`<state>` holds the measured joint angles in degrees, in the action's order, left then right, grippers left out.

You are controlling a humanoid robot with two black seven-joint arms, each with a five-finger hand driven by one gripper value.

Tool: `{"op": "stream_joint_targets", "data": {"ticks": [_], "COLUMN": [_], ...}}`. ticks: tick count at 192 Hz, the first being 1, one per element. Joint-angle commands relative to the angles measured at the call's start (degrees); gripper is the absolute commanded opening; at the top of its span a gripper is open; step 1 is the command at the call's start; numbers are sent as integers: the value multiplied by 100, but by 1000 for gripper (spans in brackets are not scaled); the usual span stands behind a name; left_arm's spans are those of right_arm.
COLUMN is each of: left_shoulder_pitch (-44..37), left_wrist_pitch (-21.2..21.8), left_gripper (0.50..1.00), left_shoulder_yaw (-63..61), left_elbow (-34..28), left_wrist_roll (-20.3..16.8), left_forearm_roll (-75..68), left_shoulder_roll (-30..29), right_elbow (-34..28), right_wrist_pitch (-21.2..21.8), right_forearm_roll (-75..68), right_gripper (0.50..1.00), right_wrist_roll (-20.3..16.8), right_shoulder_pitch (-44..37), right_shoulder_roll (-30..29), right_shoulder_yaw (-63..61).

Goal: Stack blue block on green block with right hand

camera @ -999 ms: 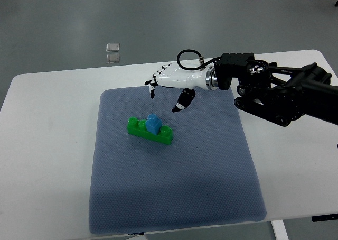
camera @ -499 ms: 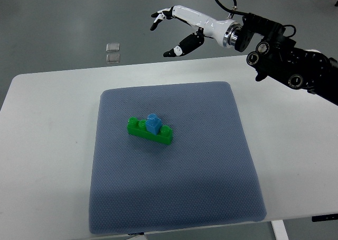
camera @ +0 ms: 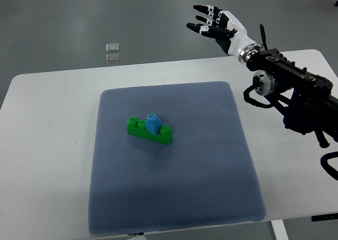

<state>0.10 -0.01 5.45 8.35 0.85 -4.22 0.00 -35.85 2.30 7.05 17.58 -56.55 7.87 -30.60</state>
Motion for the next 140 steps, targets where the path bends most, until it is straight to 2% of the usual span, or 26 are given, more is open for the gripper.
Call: {"op": "stream_joint_targets", "data": {"ticks": [1, 53, 95, 118, 140], "left_shoulder_pitch": [-1, -1, -1, -1, -1], "left_wrist_pitch": [1, 1, 1, 1, 1], "left_gripper": [1000, 1000, 1000, 1000, 1000], "left_shoulder_yaw": [0, 0, 0, 0, 0], "left_elbow": [0, 0, 0, 0, 0], "left_wrist_roll": [2, 2, 2, 2, 2], "left_forearm_roll": [0, 0, 0, 0, 0], "left_shoulder_roll": [0, 0, 0, 0, 0], "right_elbow": [131, 166, 157, 183, 183], "right_wrist_pitch": [16, 112, 86, 95, 95], "right_forearm_roll": [-792, -1663, -1619, -1610, -1610], "right_gripper": [911, 913, 913, 913, 913], "right_wrist_roll": [0, 8, 79, 298, 342], "right_shoulder_pitch": [232, 479, 505, 514, 523], "right_shoulder_roll": [-128, -339, -321, -277, -304], "right_shoulder_yaw": [-34, -69, -69, -60, -60]}}
